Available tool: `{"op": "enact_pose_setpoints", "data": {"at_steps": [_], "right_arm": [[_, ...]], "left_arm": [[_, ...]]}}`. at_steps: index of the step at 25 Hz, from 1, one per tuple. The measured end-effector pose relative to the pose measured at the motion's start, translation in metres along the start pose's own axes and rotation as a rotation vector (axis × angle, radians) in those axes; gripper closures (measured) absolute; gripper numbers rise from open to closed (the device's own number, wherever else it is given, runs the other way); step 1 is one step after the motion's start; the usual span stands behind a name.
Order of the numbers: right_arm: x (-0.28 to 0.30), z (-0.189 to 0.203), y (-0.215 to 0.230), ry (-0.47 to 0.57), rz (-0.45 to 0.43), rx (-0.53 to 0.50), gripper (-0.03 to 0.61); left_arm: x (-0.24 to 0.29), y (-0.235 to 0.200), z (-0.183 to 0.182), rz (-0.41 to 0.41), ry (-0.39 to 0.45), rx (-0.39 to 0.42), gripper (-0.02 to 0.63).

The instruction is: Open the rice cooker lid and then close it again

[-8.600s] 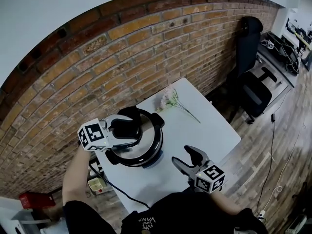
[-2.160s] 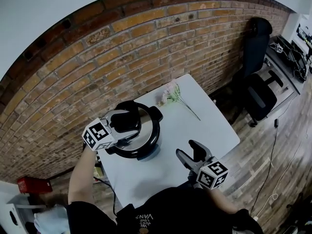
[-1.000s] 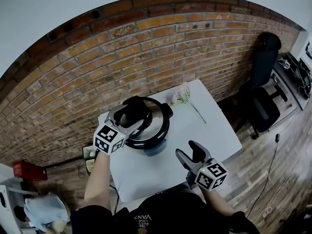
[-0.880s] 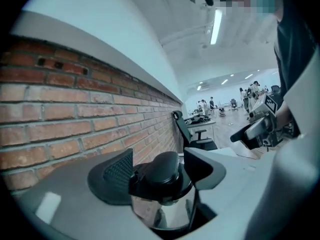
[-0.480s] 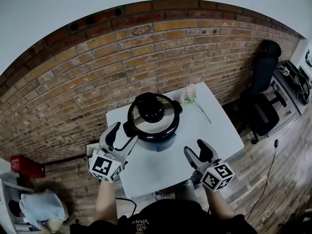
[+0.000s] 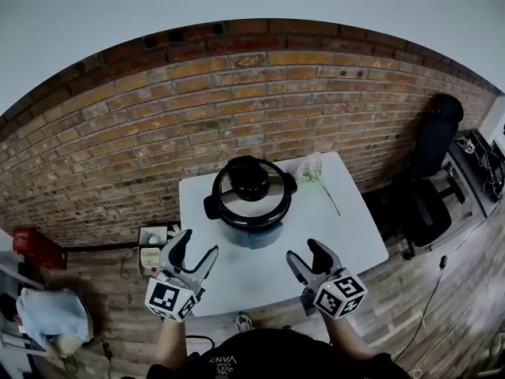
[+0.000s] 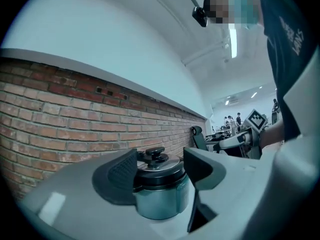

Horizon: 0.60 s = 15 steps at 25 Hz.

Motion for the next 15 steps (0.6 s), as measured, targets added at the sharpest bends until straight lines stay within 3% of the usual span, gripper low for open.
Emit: {"op": "enact_pose_setpoints", "data": {"at_steps": [7, 11, 15], "right_arm": [[-0.014, 0.009, 0.003, -0.052, -0.095, -0.047, 0.285], [-0.028, 0.018, 0.005, -0.081, -0.142, -0.071, 0.290], [-0.043, 0.025, 0.007, -0.098, -0.179, -0.084, 0.298]], "left_arm": [[-0.028, 0.042, 0.022, -0.076, -0.022, -0.037, 0.329], [-0.041, 0.077, 0.034, -0.113, -0.072, -0.037, 0.378], [-0.050, 0.102, 0.048, -0.150, -0.027, -0.032, 0.414]]}}
Point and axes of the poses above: the fingertips, and each gripper's own axes: x forward along the fingers, y to its right, z out of its underside, the point moved 5 cm from there along -x, backward along the fingers, and after that the axes turned 9 degrees about -x, right-handed, at the moved point
